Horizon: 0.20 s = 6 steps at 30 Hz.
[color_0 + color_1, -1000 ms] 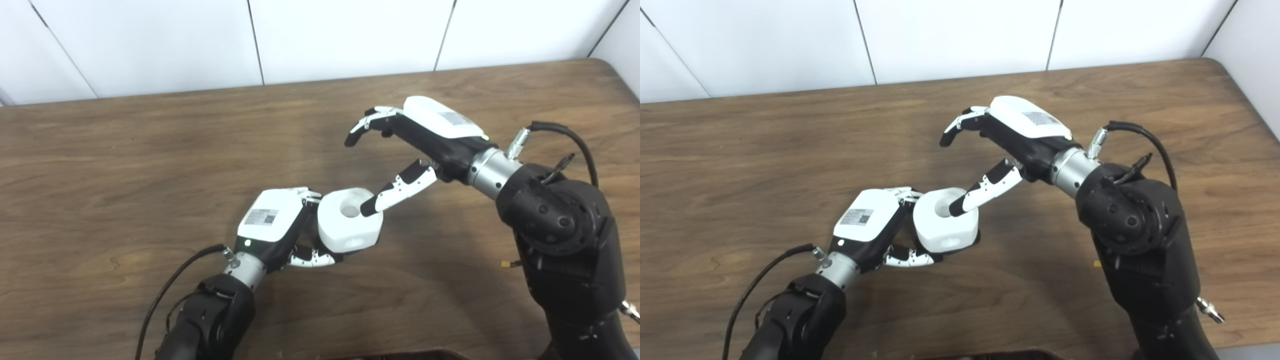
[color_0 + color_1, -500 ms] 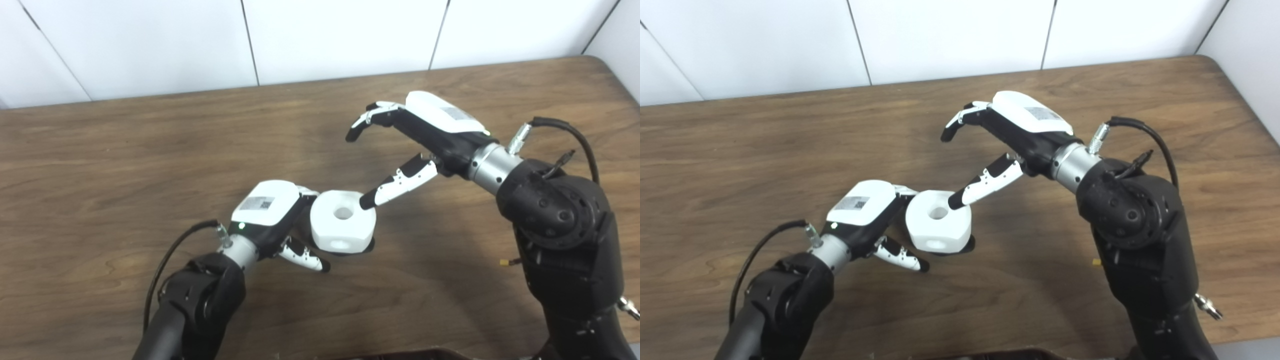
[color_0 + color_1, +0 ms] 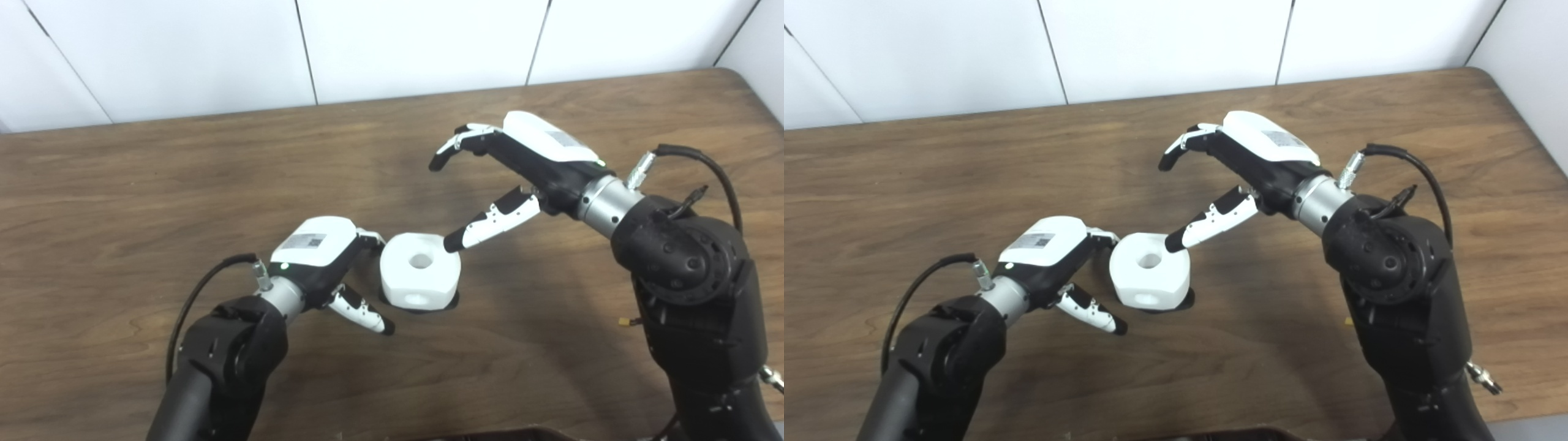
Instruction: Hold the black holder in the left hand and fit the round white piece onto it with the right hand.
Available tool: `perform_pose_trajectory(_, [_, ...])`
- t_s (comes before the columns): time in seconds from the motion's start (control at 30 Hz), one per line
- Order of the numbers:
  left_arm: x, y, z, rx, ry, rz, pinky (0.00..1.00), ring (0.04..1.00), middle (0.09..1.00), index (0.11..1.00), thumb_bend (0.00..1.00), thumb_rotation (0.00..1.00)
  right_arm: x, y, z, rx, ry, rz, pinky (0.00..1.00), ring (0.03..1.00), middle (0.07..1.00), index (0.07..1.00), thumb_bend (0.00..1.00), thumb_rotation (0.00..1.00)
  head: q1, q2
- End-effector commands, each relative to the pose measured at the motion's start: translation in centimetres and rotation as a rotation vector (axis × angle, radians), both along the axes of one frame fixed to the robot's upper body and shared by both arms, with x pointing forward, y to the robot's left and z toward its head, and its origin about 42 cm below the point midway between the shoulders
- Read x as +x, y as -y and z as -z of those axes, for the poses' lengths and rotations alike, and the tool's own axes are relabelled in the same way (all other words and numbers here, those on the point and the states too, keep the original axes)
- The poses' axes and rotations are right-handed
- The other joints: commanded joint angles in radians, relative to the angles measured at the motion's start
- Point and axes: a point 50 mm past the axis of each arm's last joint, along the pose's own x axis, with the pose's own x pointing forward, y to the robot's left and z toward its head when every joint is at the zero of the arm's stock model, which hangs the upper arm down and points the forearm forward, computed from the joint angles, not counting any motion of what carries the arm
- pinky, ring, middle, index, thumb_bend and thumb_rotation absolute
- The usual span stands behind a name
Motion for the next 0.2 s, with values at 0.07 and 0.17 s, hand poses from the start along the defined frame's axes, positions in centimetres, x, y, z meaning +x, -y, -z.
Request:
perform_pose_trajectory(0.07, [0.2, -2.5, 1.0, 0.061, -0.079, -0.117, 0.78, 0.861, 0.817, 0.725, 0.99, 0.22, 0.2, 0.3, -1.0, 0.002, 0.058, 0.012, 0.81, 0.928, 0.813, 0.708, 1.0, 0.48, 0.006, -0.003])
perform_pose_trajectory(0.17, [0.0, -3.8, 0.2, 0.021, -0.044, -0.158, 0.75, 0.838, 0.797, 0.716, 0.99, 0.22, 0.3, 0.4, -1.0, 0.005, 0.052, 0.014, 0.81, 0.929, 0.813, 0.709, 1.0, 0.48, 0.011, -0.006])
